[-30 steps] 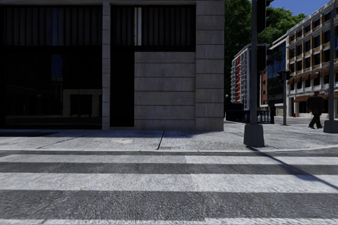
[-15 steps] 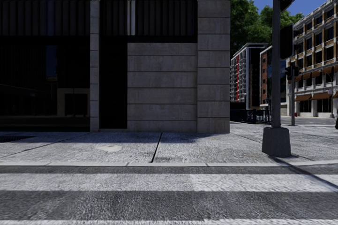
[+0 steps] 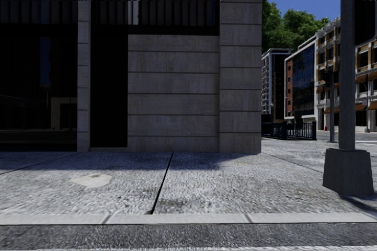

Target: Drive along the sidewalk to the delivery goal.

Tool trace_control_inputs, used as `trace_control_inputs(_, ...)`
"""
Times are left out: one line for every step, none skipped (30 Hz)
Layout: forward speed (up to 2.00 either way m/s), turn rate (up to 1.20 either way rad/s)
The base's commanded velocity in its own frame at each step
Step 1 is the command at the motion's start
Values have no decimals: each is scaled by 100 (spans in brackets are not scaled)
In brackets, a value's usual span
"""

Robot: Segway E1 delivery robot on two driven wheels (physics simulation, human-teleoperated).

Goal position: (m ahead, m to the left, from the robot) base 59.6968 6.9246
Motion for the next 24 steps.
trace_control_inputs(200,-29)
trace_control_inputs(200,-29)
trace_control_inputs(200,-29)
trace_control_inputs(200,-29)
trace_control_inputs(200,-29)
trace_control_inputs(200,-29)
trace_control_inputs(200,-29)
trace_control_inputs(200,-29)
trace_control_inputs(200,-29)
trace_control_inputs(200,-32)
trace_control_inputs(200,-35)
trace_control_inputs(200,-35)
trace_control_inputs(200,-40)
trace_control_inputs(200,-45)
trace_control_inputs(200,-45)
trace_control_inputs(200,-47)
trace_control_inputs(200,-47)
trace_control_inputs(200,-48)
trace_control_inputs(200,-48)
trace_control_inputs(200,-48)
trace_control_inputs(200,-48)
trace_control_inputs(200,-50)
trace_control_inputs(200,-50)
trace_control_inputs(200,-50)
